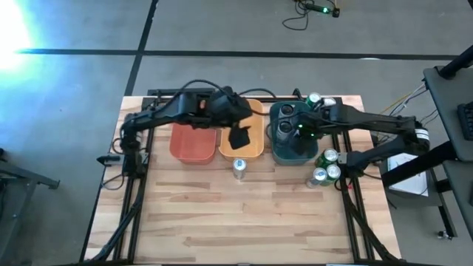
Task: Sort soda cans
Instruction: Put the white/blue soda can into the blue bin
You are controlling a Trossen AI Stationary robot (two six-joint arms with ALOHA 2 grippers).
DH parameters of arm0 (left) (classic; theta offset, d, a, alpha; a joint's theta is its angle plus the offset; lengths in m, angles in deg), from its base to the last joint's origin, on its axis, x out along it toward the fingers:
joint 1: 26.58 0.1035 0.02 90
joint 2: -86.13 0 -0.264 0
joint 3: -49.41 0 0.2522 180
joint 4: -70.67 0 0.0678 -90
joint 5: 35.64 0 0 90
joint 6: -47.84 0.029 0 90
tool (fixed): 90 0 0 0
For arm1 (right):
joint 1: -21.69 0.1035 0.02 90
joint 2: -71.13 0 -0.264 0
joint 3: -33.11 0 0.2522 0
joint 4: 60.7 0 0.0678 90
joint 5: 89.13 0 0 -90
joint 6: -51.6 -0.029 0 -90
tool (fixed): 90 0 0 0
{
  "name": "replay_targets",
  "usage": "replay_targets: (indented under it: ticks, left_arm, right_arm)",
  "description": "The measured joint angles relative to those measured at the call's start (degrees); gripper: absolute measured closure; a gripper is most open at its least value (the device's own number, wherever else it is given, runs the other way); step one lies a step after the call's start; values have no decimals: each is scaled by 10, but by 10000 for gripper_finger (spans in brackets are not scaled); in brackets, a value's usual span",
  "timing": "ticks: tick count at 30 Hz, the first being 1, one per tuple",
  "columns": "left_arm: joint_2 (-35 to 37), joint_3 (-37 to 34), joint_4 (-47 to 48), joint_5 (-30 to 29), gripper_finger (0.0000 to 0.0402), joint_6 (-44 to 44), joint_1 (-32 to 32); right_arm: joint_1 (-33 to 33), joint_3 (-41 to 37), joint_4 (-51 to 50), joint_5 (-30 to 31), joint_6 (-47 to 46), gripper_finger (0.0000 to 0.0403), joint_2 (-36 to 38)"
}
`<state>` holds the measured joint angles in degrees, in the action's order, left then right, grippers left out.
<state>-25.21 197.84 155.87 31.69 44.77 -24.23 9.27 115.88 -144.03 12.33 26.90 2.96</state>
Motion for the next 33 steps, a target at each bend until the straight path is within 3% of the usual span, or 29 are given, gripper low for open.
replay_targets:
  ticks: [8, 15, 22, 28, 33]
  left_arm:
    - [69, -7, 27, -39, 106, -7, 0]
    - [139, -47, 43, -40, 106, -11, 0]
    - [257, -206, -39, -39, 106, -22, 0]
    - [356, -369, -141, -38, 106, -31, 0]
    - [409, -460, -188, -38, 106, -49, 0]
  right_arm:
    - [-8, -1, 2, -13, -53, 152, -56]
    - [-27, -25, 38, -35, -89, 150, -53]
    - [-51, -80, 90, -38, -135, 150, -39]
    - [-56, -91, 118, -40, -164, 148, -53]
    - [-63, -92, 129, -40, -180, 136, -63]
